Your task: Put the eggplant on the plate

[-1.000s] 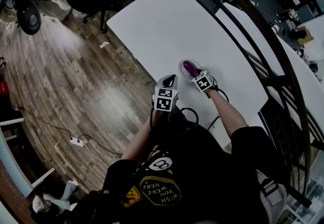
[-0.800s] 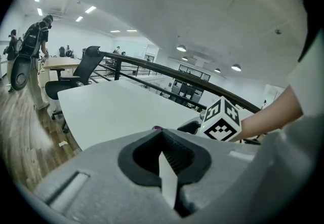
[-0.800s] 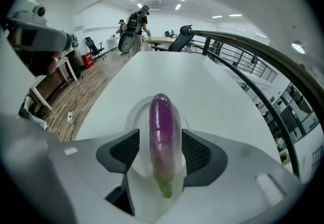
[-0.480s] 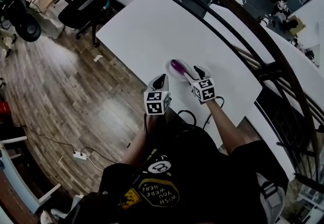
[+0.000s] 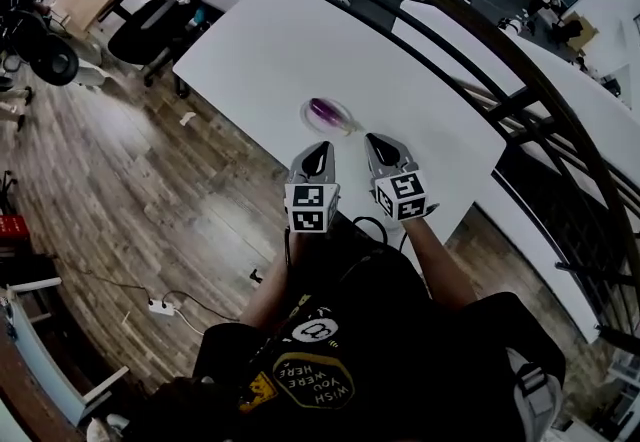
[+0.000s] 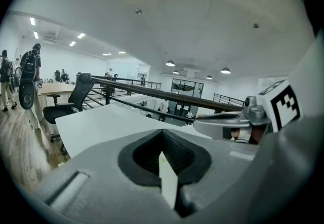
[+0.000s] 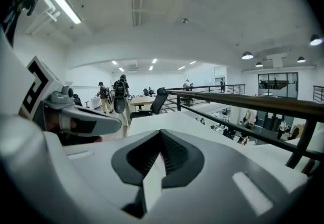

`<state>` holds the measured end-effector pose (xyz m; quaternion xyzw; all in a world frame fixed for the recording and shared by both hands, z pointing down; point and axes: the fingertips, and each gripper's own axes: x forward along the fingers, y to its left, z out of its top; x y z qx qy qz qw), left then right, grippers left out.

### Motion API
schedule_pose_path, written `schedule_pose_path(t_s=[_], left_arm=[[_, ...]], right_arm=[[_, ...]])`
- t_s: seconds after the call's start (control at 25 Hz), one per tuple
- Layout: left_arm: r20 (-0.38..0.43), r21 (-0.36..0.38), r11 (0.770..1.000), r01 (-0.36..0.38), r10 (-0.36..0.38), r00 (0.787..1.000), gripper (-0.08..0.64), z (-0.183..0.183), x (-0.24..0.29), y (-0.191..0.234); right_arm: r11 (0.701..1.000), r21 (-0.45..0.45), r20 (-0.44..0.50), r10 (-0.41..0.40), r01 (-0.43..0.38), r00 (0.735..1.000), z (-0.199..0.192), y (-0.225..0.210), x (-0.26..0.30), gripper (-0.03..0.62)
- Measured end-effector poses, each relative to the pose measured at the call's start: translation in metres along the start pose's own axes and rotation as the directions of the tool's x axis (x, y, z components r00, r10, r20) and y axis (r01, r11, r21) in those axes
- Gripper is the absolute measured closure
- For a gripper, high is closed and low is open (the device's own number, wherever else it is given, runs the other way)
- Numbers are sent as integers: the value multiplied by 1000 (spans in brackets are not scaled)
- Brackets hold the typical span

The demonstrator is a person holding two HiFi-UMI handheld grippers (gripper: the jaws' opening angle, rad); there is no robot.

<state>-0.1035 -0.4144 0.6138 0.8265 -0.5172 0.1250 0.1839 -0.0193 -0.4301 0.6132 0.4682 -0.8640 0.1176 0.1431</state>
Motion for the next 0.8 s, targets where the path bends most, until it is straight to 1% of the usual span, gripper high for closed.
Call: schedule_pose_path(t_s=[0.12,0.24,0.4,0.6,0.8], left_arm=[[3,-6,1000,-16,16,1000,555,-8,-10,-17],[3,-24,999,-48,49,999,555,-17,-21,-28],[0,-10,998,-60,60,998,555,-22,-30,-42],[11,5,997,-76,76,997,555,-22,-38,-46],[10,-2,996,-90,90,996,555,-25,-51,-51]], right_arm=[[1000,17,12,7,-8,1000,-6,-2,-20,592],[999,25,22,26,-27,999,-7,-1,-40,592],[998,41,17,56,-57,998,-13,1,-57,592],[994,52,-16,100,-99,995,-27,10,-62,592],[989,63,-9,135,-134,991,-26,23,-72,592]])
